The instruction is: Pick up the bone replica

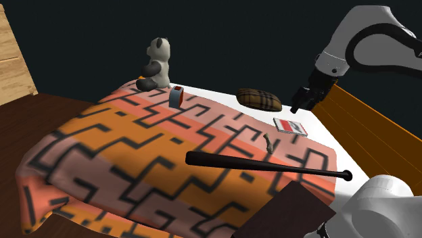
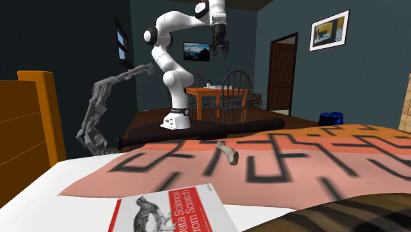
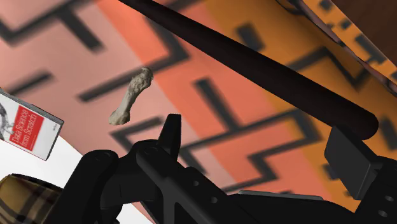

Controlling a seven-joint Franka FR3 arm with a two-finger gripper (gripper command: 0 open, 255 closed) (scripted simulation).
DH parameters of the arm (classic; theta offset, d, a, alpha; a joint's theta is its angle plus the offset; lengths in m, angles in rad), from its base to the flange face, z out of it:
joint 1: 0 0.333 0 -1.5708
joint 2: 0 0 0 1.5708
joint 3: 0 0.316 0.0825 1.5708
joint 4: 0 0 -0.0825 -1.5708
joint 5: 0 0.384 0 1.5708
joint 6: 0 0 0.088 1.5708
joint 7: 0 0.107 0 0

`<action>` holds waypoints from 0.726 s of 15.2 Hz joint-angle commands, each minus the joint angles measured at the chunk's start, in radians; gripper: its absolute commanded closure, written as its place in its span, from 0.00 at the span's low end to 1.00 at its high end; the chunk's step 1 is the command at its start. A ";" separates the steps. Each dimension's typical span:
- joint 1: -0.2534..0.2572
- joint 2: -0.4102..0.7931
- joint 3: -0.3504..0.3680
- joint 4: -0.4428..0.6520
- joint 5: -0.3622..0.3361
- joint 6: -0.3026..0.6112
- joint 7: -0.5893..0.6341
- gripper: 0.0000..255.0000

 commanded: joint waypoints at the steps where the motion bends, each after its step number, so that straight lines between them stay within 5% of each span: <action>1: 0.000 0.000 0.000 0.000 0.000 0.000 0.000 0.00; 11: -0.053 0.226 -0.139 -0.073 -0.020 0.291 -0.038 0.00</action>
